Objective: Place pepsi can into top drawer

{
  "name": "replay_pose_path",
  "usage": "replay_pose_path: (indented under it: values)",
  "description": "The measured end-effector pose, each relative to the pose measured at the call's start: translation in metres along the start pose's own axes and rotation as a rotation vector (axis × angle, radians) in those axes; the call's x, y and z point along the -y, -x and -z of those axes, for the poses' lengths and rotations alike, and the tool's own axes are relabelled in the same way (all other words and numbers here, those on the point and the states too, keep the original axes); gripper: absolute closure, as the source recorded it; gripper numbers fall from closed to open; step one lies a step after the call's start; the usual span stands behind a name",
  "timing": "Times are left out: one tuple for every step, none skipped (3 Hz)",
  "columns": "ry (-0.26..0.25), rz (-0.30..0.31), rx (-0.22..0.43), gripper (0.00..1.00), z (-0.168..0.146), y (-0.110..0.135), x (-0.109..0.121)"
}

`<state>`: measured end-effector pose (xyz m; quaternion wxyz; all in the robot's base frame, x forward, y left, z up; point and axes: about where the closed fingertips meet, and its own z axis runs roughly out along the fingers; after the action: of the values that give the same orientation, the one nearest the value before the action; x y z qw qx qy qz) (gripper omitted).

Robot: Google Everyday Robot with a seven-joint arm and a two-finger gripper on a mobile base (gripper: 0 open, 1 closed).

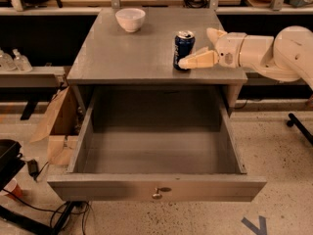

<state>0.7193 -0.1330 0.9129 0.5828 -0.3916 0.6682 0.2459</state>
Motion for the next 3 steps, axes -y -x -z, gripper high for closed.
replay_pose_path:
  values:
    - [-0.016,-0.038,0.053,0.00,-0.025,0.003,0.015]
    - [-0.009,-0.075,0.108,0.26,-0.052,-0.002,0.019]
    - [-0.011,-0.087,0.116,0.49,-0.065,-0.013,0.017]
